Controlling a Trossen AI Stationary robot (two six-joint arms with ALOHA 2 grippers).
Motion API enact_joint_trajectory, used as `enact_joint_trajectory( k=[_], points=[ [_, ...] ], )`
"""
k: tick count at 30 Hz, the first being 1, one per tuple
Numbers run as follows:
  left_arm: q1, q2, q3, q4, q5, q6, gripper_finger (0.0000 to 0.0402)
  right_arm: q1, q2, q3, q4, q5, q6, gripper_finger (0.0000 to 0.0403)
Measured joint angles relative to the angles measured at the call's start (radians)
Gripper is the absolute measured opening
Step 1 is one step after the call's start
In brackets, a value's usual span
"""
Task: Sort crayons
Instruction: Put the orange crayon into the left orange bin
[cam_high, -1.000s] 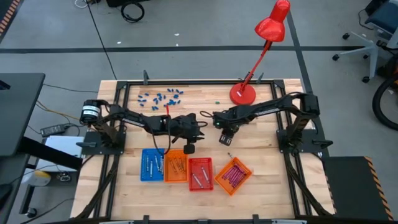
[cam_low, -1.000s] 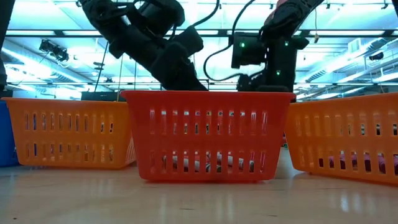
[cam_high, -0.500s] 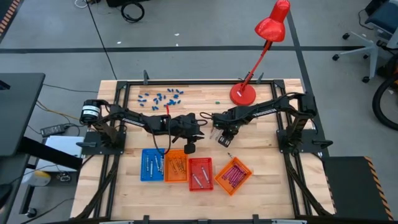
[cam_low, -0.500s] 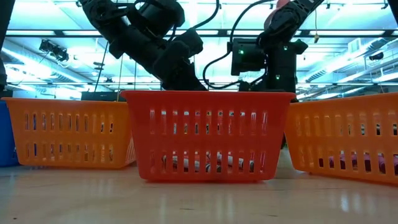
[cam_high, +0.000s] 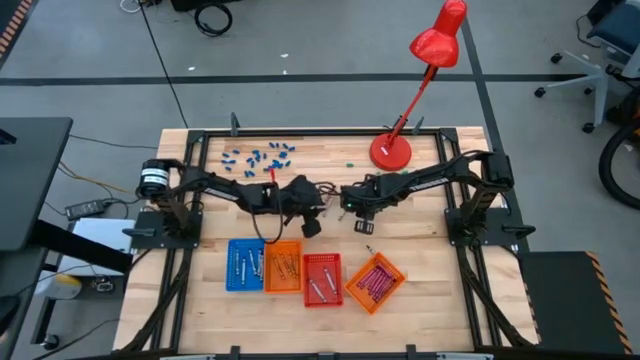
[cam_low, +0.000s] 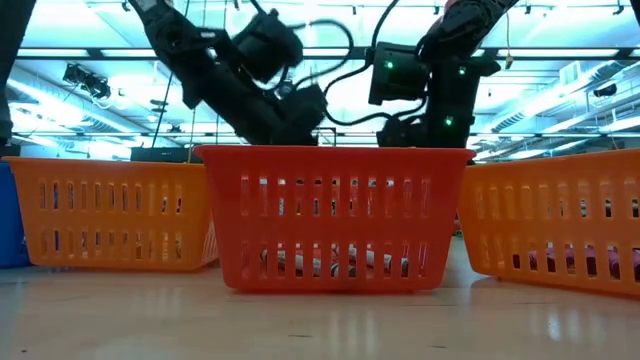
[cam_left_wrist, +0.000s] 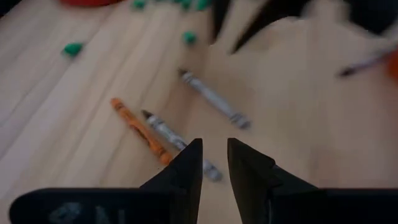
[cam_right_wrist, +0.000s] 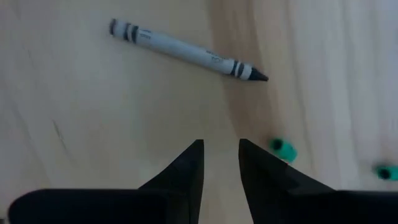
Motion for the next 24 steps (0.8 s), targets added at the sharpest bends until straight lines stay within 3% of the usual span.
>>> enact_joint_trajectory(
  k=[5, 10, 21, 24],
  points=[
    [0.074, 0.028, 0.002, 0.005, -0.008, -0.067, 0.0087, 0.012, -0.011, -0.005, 0.082, 0.013, -0.036, 0.0105],
    [0.123, 0.029, 0.001, -0.014, -0.009, -0.076, 0.0098, 0.026, -0.039, -0.101, 0.276, 0.010, -0.110, 0.0105],
    [0.239, 0.032, 0.001, -0.066, -0.004, -0.035, 0.0164, 0.026, -0.103, -0.256, 0.508, 0.011, -0.135, 0.0105],
    [0.269, 0.053, 0.000, -0.079, 0.057, -0.057, 0.0176, 0.026, -0.113, -0.277, 0.551, 0.011, -0.135, 0.0105]
  ],
)
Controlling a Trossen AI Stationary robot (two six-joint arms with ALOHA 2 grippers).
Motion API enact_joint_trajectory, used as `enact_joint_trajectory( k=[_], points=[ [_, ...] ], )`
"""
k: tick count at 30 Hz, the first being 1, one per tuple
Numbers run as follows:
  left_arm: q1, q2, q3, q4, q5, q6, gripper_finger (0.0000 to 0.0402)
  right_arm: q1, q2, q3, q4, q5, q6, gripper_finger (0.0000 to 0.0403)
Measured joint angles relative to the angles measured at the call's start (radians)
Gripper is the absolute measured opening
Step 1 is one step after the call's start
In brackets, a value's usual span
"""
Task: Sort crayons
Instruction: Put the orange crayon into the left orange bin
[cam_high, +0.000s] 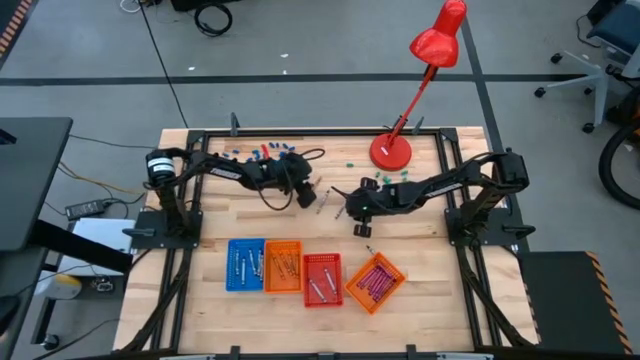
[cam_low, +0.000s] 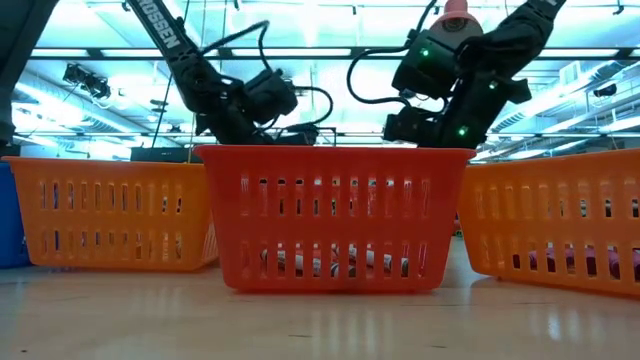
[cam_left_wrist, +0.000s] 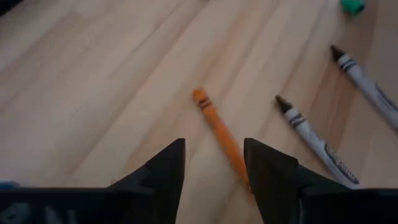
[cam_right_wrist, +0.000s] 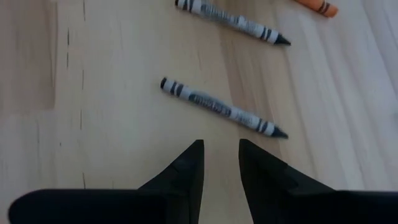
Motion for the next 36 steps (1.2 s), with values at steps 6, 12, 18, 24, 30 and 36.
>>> enact_joint_trajectory(
  k=[6, 12, 18, 24, 30, 36],
  points=[
    [0.008, 0.050, 0.002, 0.025, 0.043, -0.018, 0.0180, 0.000, -0.007, -0.041, 0.060, -0.003, -0.004, 0.0105],
    [0.007, 0.077, 0.004, 0.035, 0.016, -0.021, 0.0180, 0.000, -0.007, -0.045, 0.061, -0.004, -0.006, 0.0105],
    [0.000, 0.087, 0.007, 0.016, -0.012, -0.015, 0.0157, 0.000, -0.007, -0.045, 0.060, -0.006, -0.008, 0.0105],
    [0.002, 0.088, 0.007, 0.001, -0.014, 0.006, 0.0081, 0.000, -0.007, -0.045, 0.054, -0.008, -0.008, 0.0105],
    [0.004, 0.089, 0.007, -0.022, -0.011, 0.035, 0.0017, 0.000, -0.006, -0.046, 0.034, -0.004, -0.008, 0.0105],
    [0.003, 0.051, 0.002, -0.055, 0.019, 0.026, 0.0024, 0.000, -0.006, -0.056, 0.029, -0.003, -0.007, 0.0105]
  ],
)
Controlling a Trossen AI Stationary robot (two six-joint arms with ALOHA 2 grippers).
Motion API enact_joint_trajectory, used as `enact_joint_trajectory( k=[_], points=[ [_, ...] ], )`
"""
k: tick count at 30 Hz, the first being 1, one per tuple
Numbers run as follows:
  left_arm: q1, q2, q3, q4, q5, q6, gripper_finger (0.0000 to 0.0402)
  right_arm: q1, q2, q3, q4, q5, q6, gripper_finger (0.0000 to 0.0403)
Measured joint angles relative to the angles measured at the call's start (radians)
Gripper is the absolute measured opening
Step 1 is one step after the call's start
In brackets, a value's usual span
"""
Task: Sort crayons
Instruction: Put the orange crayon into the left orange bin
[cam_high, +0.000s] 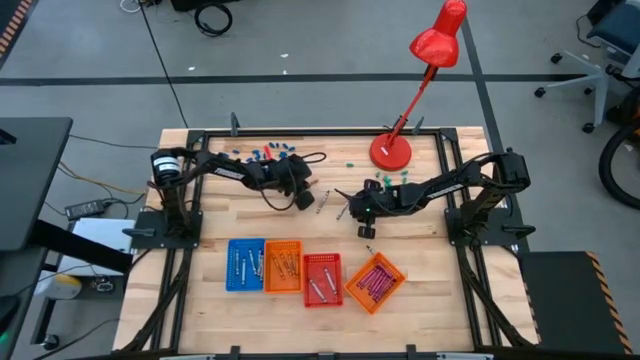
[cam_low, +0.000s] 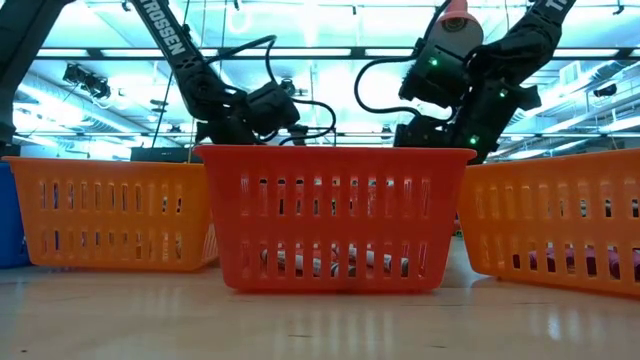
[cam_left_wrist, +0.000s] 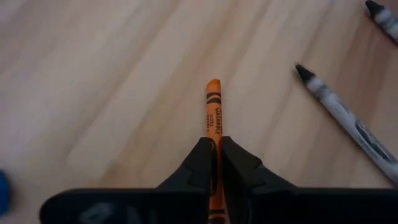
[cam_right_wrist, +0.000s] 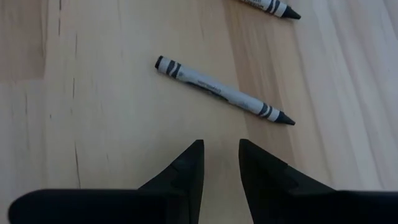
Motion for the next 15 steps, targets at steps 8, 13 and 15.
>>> enact_joint_trajectory(
  k=[8, 13, 15],
  points=[
    [-0.008, -0.119, -0.005, -0.090, 0.084, -0.009, 0.0028, 0.000, 0.000, -0.001, -0.006, 0.003, 0.003, 0.0105],
    [-0.011, -0.193, -0.005, -0.138, 0.150, -0.008, 0.0029, -0.003, 0.001, -0.001, -0.008, 0.003, 0.003, 0.0105],
    [-0.018, -0.220, -0.003, -0.156, 0.202, -0.009, 0.0029, -0.003, 0.001, -0.001, -0.011, 0.003, 0.003, 0.0105]
  ],
)
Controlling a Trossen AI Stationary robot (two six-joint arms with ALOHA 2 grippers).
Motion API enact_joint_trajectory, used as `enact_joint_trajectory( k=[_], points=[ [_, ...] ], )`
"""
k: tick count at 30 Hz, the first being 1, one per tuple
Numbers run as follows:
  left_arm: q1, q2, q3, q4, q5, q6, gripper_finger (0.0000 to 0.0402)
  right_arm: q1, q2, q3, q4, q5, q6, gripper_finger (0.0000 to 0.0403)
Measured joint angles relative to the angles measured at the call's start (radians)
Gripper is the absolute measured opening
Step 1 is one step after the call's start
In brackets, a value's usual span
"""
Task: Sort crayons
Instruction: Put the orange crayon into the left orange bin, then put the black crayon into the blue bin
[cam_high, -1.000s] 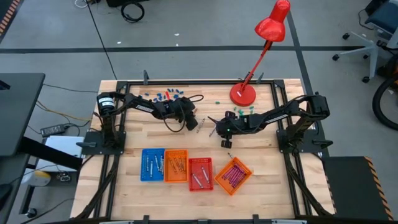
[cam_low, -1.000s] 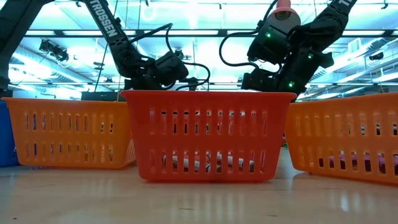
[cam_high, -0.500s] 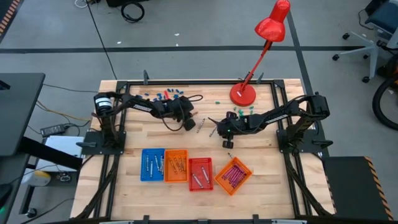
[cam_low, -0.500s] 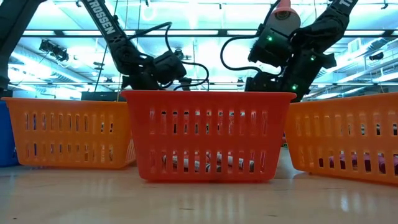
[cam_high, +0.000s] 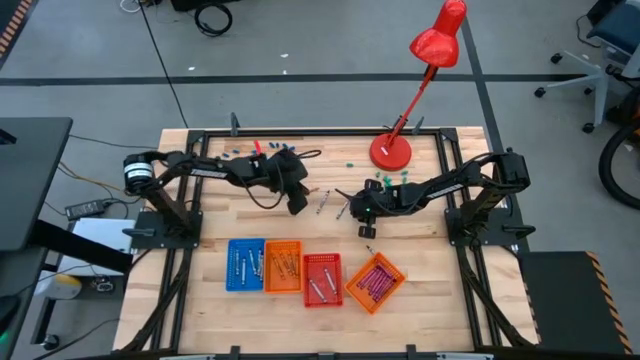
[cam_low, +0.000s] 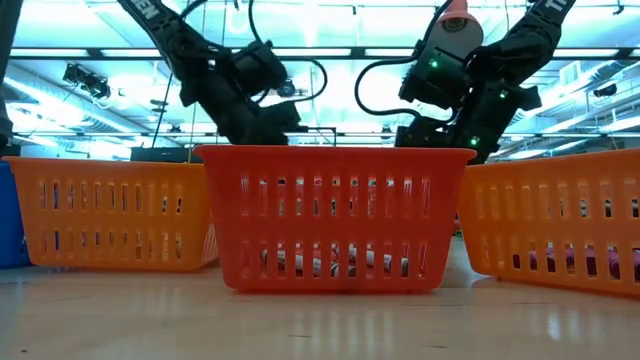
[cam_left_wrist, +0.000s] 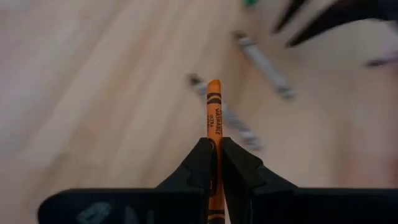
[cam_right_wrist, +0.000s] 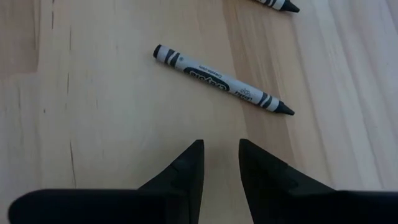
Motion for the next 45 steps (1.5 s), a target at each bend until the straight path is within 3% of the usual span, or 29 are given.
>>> enact_joint_trajectory(
  k=[10, 15, 20, 25, 30, 34, 41, 45],
  points=[
    [-0.099, -0.083, 0.002, -0.170, 0.388, -0.026, 0.0029, 0.000, 0.000, 0.000, -0.009, 0.003, -0.002, 0.0105],
    [-0.203, -0.097, 0.002, -0.191, 0.449, -0.031, 0.0030, 0.000, 0.000, 0.000, -0.012, 0.006, -0.002, 0.0105],
    [-0.321, -0.097, 0.002, -0.191, 0.439, 0.055, 0.0030, 0.000, 0.000, 0.000, -0.012, 0.001, 0.001, 0.0105],
    [-0.441, -0.097, 0.002, -0.192, 0.337, 0.253, 0.0030, 0.001, 0.000, 0.000, -0.011, -0.008, 0.020, 0.0105],
    [-0.537, -0.097, 0.002, -0.245, 0.098, 0.502, 0.0034, 0.001, 0.000, 0.000, -0.011, -0.028, 0.031, 0.0105],
    [-0.587, -0.097, 0.002, -0.301, -0.071, 0.561, 0.0059, 0.001, 0.000, 0.000, -0.011, -0.029, 0.034, 0.0105],
    [-0.638, -0.097, 0.002, -0.326, -0.179, 0.678, 0.0129, 0.001, 0.000, 0.000, 0.005, -0.029, 0.029, 0.0105],
    [-0.661, -0.097, 0.003, -0.265, -0.406, 0.750, 0.0140, 0.001, 0.000, 0.000, 0.005, -0.029, 0.026, 0.0105]
  ],
)
